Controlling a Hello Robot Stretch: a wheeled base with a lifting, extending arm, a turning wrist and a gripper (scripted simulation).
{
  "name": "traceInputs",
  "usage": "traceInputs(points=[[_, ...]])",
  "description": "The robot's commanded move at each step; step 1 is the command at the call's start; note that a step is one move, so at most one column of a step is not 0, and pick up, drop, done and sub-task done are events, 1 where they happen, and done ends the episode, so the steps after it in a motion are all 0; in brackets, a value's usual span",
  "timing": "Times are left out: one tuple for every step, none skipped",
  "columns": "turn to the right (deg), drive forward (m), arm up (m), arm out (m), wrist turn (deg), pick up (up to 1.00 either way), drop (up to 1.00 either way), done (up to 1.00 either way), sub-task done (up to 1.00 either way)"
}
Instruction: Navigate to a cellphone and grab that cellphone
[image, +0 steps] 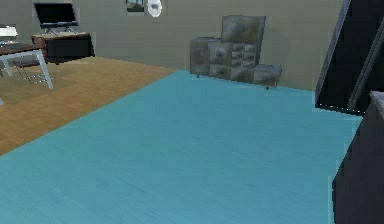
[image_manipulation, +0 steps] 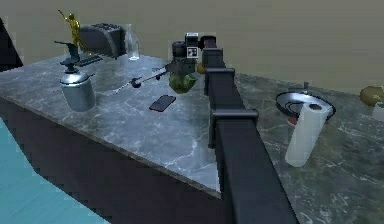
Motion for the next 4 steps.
traceInputs(points=[[0.0, 0.00, 0.00, 0.00, 12.0, 0.00, 0.00, 0.00, 0.00], [0.0, 0.00, -0.16, 0.00, 0.0, 0.00, 0.00, 0.00, 0.00], [0.0, 0.00, 0.00, 0.00, 0.0, 1.00, 0.00, 0.00, 0.00], [0.0, 0.00, 0.10, 0.00, 0.0, 0.00, 0.00, 0.00, 0.00]])
